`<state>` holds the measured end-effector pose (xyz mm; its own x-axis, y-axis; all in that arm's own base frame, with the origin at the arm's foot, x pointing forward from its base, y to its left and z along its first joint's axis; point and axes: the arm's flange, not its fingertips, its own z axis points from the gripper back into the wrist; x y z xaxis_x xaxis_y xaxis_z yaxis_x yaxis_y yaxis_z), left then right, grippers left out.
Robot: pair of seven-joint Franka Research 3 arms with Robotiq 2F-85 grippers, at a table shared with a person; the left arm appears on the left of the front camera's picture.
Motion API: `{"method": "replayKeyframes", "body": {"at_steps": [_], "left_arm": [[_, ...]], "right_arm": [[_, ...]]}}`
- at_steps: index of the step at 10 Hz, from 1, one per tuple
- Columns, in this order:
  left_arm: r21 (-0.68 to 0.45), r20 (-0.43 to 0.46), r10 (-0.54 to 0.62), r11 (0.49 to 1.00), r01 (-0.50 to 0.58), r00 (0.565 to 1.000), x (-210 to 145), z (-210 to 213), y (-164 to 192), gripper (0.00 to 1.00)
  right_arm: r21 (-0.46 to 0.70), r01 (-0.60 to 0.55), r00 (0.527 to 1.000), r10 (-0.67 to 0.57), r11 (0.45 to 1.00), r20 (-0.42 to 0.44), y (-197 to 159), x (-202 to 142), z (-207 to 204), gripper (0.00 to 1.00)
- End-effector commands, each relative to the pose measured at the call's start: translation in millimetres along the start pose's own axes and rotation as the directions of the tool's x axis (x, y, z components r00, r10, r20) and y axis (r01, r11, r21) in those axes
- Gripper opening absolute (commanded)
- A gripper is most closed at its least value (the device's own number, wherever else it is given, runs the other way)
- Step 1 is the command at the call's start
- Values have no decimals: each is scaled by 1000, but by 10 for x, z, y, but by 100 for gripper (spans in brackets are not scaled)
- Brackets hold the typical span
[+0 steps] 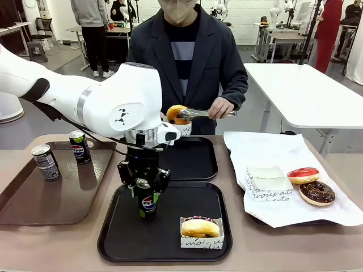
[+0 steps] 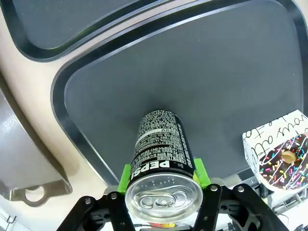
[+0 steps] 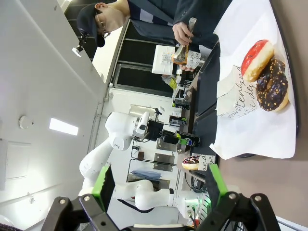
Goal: Set up donuts and drinks on trays.
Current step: Pick up one Pepsi coke and place it on the Flat Tray.
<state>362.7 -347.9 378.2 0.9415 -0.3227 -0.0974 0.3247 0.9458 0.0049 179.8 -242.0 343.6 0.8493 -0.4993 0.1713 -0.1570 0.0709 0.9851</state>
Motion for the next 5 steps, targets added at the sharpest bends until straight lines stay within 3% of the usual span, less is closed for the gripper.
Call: {"method": "replayKeyframes", "body": {"at_steps": [1, 4, 5], "left_arm": [[18, 19, 11, 1000, -11, 1000, 11, -16, -56, 100], [16, 41, 12, 1000, -12, 999, -68, 90, -27, 100], [33, 79, 1, 999, -4, 997, -177, 240, 7, 90]], "right_arm": [[20, -20, 1000, 19, 1000, 16, -4, 13, -30, 100], [20, -20, 1000, 19, 1000, 16, -4, 13, -30, 100], [20, -20, 1000, 19, 1000, 16, -4, 13, -30, 100]]}}
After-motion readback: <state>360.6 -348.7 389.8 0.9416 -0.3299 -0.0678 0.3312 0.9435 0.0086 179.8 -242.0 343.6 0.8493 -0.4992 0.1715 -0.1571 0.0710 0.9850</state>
